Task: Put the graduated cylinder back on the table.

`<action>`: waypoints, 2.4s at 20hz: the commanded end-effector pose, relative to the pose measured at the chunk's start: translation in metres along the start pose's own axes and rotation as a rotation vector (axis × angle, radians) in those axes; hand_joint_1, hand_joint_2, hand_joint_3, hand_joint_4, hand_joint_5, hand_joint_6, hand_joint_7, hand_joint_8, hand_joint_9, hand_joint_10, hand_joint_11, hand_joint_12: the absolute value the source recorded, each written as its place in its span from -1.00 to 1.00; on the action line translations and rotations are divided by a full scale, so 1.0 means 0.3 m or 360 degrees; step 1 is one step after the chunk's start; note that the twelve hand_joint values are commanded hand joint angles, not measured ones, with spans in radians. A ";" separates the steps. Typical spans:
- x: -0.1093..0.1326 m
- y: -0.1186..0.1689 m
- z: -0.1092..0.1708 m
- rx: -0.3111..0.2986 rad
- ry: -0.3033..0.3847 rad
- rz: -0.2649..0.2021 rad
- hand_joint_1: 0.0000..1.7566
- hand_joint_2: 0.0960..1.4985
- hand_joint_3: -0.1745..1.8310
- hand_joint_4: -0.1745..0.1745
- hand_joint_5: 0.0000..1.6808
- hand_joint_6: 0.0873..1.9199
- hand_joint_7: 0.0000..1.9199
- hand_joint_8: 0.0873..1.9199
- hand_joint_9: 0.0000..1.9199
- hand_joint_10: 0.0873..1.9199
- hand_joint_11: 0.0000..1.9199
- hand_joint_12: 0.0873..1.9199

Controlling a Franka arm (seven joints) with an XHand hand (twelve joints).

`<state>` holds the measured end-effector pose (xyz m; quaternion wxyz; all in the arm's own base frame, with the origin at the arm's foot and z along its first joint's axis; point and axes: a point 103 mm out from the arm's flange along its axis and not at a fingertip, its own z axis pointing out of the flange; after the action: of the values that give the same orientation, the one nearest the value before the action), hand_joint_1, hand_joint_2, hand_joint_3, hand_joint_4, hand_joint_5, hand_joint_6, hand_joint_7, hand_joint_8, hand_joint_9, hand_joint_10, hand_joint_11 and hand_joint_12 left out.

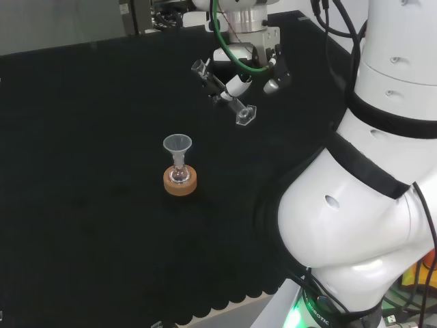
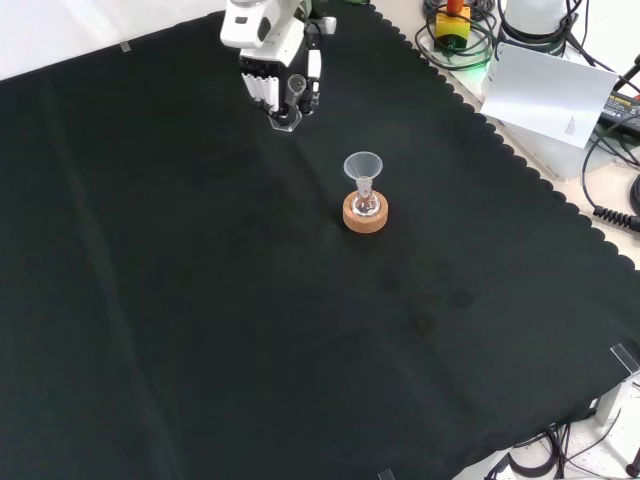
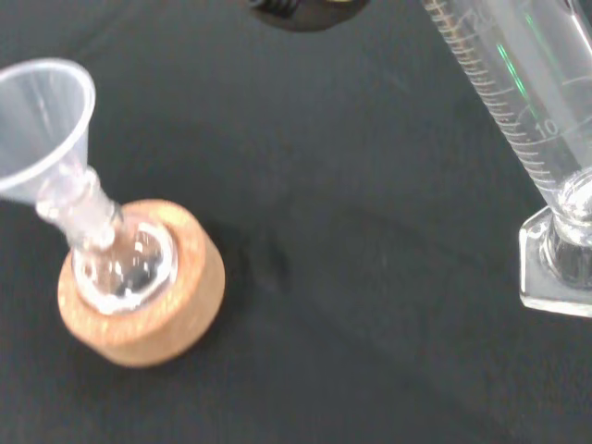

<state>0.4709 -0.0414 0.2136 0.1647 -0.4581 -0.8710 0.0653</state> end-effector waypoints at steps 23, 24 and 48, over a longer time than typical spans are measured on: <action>-0.136 0.426 0.156 -0.0415 0.0446 -0.0199 0.30 0.49 -0.82 -1.00 0.11 0.08 0.31 -0.74 0.52 -1.00 0.35 -0.33; -0.141 0.433 0.160 -0.0441 0.0463 -0.0202 0.30 0.49 -0.82 -1.00 0.11 0.08 0.31 -0.74 0.52 -1.00 0.35 -0.33; -0.188 0.533 0.217 -0.0614 0.0653 -0.0167 0.30 0.50 -0.82 -1.00 0.11 0.09 0.29 -0.75 0.50 -1.00 0.32 -0.33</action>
<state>0.6002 0.0049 0.0986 0.2496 -0.4405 -0.8399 -0.1956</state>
